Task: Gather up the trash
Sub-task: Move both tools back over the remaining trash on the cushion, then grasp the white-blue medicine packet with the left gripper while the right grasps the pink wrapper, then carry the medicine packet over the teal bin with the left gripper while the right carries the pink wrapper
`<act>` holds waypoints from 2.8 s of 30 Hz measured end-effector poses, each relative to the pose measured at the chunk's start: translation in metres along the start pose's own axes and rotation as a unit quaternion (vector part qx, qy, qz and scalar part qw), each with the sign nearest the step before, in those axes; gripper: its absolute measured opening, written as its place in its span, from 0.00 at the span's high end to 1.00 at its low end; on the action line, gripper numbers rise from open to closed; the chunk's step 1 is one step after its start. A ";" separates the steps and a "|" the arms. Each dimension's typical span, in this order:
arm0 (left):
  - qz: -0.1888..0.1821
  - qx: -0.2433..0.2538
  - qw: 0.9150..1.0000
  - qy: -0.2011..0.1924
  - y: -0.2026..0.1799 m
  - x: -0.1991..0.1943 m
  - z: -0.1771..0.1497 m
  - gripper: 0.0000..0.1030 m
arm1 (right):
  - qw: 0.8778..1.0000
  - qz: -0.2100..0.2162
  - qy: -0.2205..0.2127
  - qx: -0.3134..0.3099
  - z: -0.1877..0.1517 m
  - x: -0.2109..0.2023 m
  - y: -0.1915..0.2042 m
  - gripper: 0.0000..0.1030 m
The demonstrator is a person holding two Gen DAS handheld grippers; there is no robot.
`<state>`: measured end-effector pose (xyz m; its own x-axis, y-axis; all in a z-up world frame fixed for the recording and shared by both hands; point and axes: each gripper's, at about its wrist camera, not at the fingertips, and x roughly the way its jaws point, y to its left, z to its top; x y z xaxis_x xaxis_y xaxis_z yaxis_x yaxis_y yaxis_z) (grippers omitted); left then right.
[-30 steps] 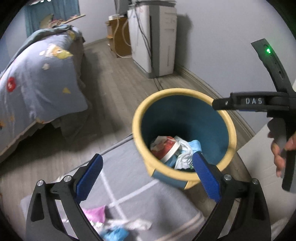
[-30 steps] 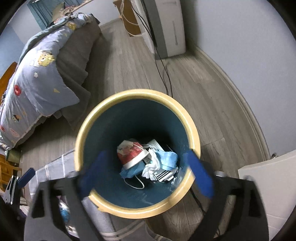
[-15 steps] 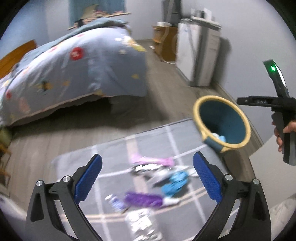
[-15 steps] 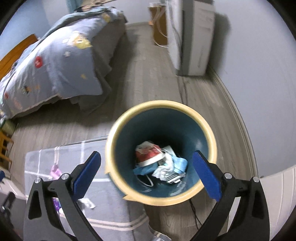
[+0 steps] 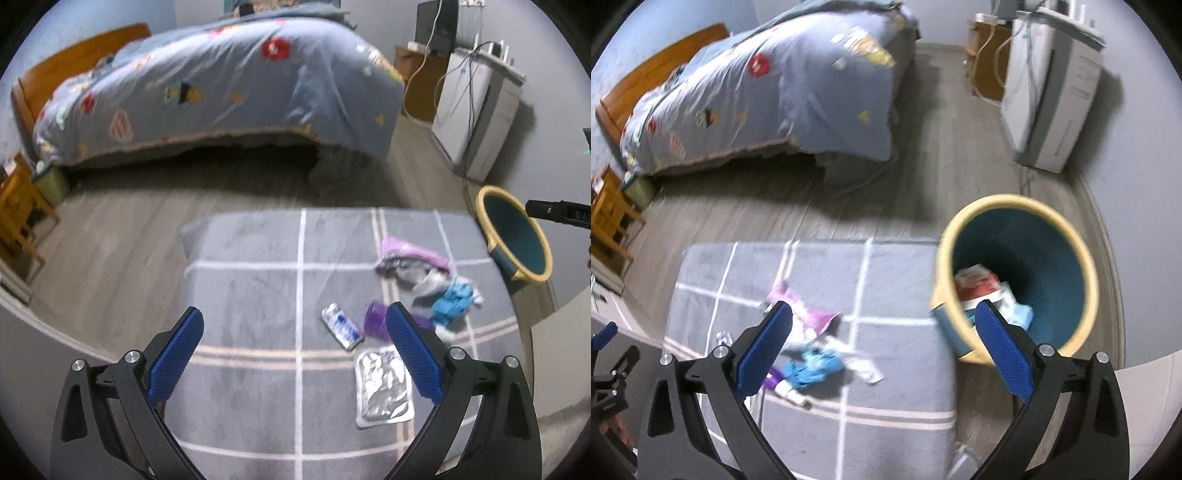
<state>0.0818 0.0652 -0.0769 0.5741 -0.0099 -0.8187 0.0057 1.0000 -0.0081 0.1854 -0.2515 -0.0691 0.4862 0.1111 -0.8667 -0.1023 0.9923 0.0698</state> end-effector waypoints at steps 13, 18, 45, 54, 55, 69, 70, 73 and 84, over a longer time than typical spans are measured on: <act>0.004 0.044 0.996 0.077 -0.027 0.082 -0.031 0.05 | 0.998 -0.029 0.058 -0.021 -0.018 0.052 0.032 0.06; -0.010 0.015 0.996 0.092 -0.023 0.105 -0.031 0.05 | 0.997 -0.041 0.056 -0.037 -0.013 0.068 0.039 0.06; -0.039 0.010 0.995 0.088 -0.009 0.142 -0.022 0.44 | 0.985 0.012 0.132 -0.112 -0.013 0.168 0.108 0.49; -0.050 -0.012 0.994 0.092 0.001 0.141 -0.016 0.73 | 0.988 0.036 0.136 -0.056 -0.007 0.164 0.086 0.71; -0.051 -0.012 0.994 0.093 0.002 0.141 -0.015 0.73 | 0.989 0.038 0.134 -0.054 -0.006 0.163 0.087 0.75; -0.078 -0.008 0.995 0.066 -0.007 0.125 0.002 0.92 | 0.993 0.049 0.101 -0.038 0.005 0.128 0.069 0.82; -0.079 -0.006 0.995 0.064 -0.009 0.122 0.002 0.92 | 0.993 0.048 0.098 -0.039 0.006 0.123 0.068 0.82; -0.076 0.007 0.996 0.046 -0.015 0.110 0.005 0.92 | 0.994 0.048 0.087 -0.038 0.007 0.108 0.064 0.82; -0.086 0.024 0.996 -0.015 -0.033 0.065 0.029 0.92 | 0.998 0.055 0.040 -0.015 0.017 0.054 0.040 0.82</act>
<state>0.1429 0.0313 -0.1133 0.5853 -0.1820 -0.7901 0.1446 0.9823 -0.1191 0.2222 -0.2052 -0.1053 0.4004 0.2127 -0.8913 -0.1782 0.9722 0.1519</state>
